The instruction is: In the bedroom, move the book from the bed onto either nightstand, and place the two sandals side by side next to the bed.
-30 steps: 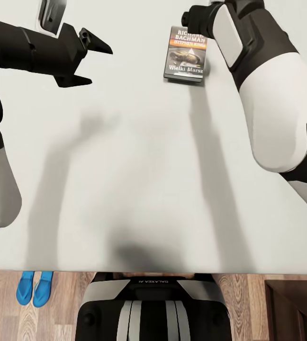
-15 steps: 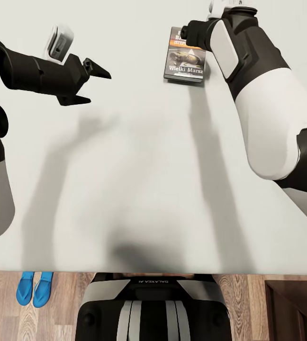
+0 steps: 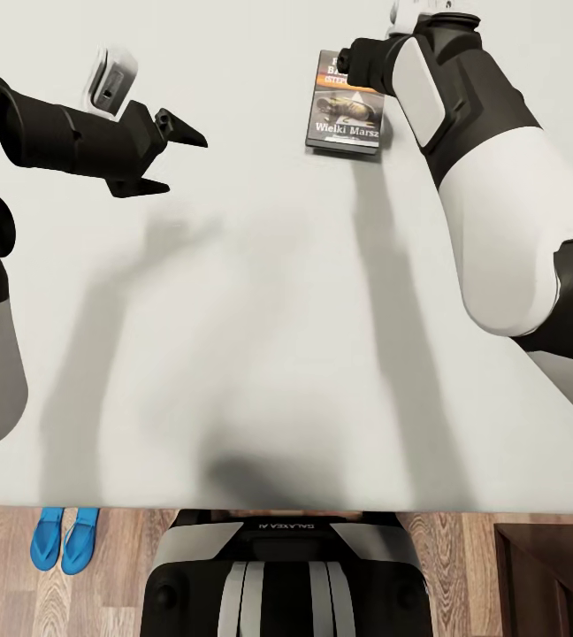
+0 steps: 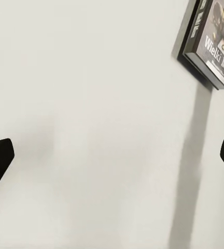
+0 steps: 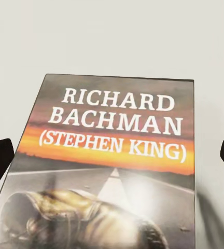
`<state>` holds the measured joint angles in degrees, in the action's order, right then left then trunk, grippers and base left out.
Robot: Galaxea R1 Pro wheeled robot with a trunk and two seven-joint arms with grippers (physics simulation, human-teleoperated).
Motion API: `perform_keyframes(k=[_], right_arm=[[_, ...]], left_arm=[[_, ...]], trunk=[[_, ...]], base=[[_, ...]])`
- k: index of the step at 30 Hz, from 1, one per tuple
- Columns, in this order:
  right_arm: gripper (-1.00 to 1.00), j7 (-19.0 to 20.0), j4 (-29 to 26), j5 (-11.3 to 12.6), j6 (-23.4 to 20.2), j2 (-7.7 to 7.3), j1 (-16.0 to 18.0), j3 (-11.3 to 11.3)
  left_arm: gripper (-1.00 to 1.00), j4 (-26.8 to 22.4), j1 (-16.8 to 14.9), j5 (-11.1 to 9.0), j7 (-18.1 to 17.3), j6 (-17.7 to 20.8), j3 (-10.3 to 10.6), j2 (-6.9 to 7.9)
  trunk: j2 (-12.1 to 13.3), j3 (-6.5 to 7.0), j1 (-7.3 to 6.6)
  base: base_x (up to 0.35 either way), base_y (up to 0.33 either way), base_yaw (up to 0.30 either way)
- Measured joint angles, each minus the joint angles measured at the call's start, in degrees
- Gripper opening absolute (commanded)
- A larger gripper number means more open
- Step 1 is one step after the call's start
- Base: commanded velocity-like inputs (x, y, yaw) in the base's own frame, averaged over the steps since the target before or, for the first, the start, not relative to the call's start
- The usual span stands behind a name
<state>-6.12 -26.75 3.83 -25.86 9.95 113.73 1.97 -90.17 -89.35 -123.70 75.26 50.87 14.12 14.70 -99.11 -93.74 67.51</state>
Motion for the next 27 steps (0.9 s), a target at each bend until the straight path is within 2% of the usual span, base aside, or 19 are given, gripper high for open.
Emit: perform_keyframes(k=[6,16,27], right_arm=[[1.00,0.00,0.00,0.00,0.00,0.00,0.00,0.00],[1.00,0.95,1.15,-1.80,0.30,0.01,3.23,-0.41],[1.00,1.11,0.35,-2.07,0.48,0.01,4.04,-0.43]], left_arm=[[1.00,0.00,0.00,0.00,0.00,0.00,0.00,0.00],[1.00,2.03,-1.75,0.86,0.30,1.26,-2.94,-3.02],[1.00,2.31,-2.02,0.78,0.03,1.49,-3.52,-3.40]], trunk=[[0.00,0.00,0.00],[0.00,-0.42,0.00],[0.00,-0.77,0.00]], base=[[0.000,0.000,0.000],[0.000,0.000,0.000],[0.000,0.000,0.000]])
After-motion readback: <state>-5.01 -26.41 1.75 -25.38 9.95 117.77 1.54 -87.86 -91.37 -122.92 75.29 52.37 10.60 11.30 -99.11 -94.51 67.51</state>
